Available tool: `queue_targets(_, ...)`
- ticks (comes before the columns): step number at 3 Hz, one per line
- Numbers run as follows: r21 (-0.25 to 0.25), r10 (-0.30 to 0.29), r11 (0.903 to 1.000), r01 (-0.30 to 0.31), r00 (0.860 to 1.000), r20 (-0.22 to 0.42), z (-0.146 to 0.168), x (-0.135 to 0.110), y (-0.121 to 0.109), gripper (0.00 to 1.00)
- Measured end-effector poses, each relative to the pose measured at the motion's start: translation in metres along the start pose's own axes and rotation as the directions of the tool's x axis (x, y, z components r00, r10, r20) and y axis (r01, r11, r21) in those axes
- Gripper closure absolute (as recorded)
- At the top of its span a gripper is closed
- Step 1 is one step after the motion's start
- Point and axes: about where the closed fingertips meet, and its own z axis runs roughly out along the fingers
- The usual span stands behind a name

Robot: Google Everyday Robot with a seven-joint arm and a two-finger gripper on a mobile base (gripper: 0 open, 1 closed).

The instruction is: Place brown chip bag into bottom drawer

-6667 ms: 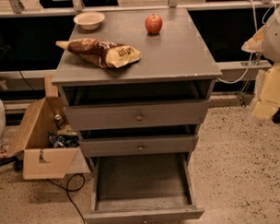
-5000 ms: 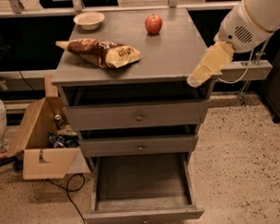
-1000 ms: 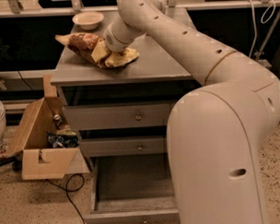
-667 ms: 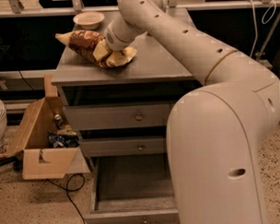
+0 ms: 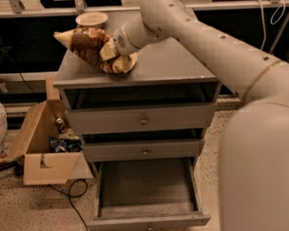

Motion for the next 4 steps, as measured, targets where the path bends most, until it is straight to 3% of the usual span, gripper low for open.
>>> queue_targets(1, -0.064, 0.034, 0.9975, -0.03, 0.997, 0.07, 0.003, 0.022, 0.006, 1.0)
queue_targets(3, -0.064, 0.034, 0.9975, -0.03, 0.997, 0.07, 0.0, 0.019, 0.007, 1.0)
queue_targets(4, -0.022, -0.055, 0.9981, 0.058, 0.992, 0.112, -0.032, 0.009, 0.029, 1.0)
